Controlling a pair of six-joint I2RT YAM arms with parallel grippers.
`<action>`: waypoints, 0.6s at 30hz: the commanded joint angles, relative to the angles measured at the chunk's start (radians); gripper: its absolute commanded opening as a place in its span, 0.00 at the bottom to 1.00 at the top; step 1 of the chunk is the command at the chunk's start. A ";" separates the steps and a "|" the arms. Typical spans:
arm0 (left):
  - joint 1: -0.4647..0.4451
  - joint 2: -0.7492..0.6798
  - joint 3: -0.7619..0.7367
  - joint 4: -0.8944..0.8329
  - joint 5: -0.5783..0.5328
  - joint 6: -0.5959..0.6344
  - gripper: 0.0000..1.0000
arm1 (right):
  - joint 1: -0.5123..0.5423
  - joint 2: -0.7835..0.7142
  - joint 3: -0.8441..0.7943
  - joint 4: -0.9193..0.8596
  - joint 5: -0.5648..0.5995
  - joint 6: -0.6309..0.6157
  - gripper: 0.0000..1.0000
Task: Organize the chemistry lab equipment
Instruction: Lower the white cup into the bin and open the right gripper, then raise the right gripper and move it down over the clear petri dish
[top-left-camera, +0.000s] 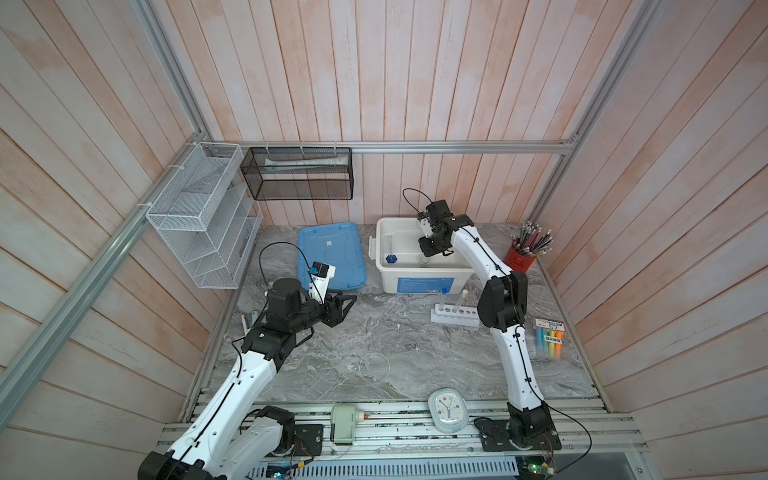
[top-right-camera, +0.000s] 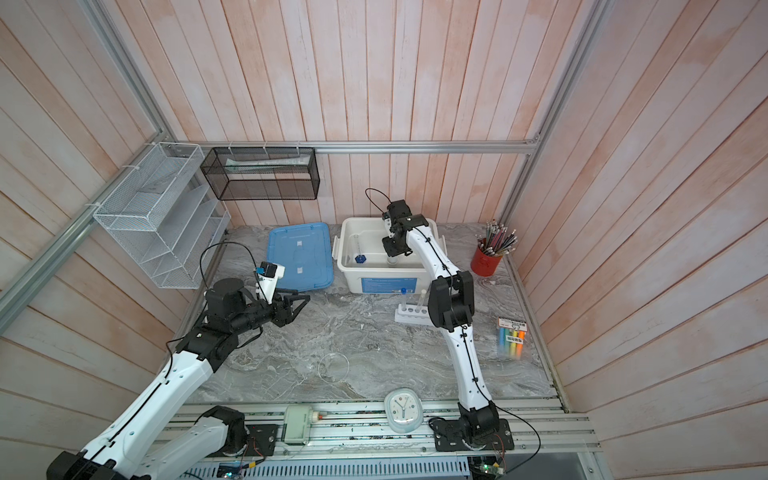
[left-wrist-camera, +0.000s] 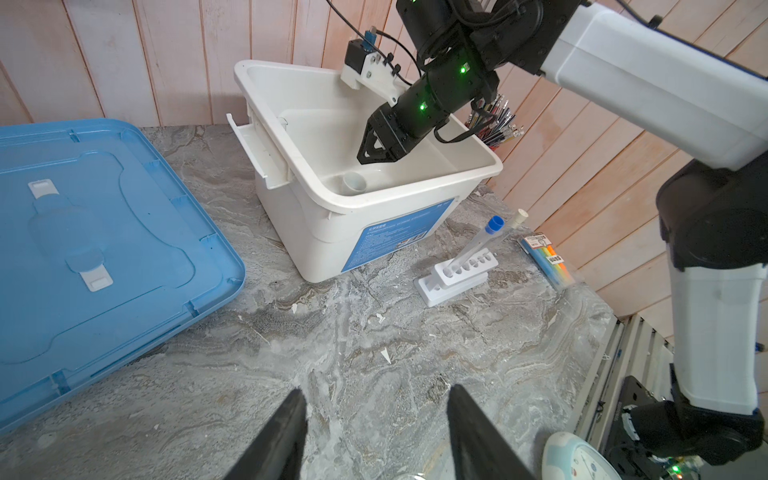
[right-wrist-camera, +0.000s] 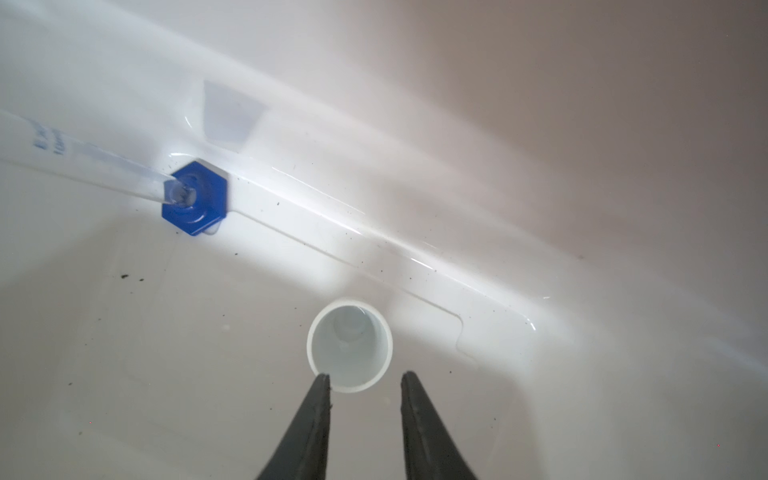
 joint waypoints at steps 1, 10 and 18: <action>0.003 -0.018 0.010 -0.002 0.003 -0.004 0.56 | 0.006 -0.049 0.047 -0.031 0.023 -0.006 0.32; 0.006 -0.058 0.068 -0.094 -0.059 0.089 0.57 | 0.019 -0.154 0.066 -0.075 0.069 -0.010 0.33; 0.061 -0.120 0.103 -0.124 -0.031 0.071 0.57 | 0.143 -0.367 -0.033 -0.085 0.181 -0.021 0.32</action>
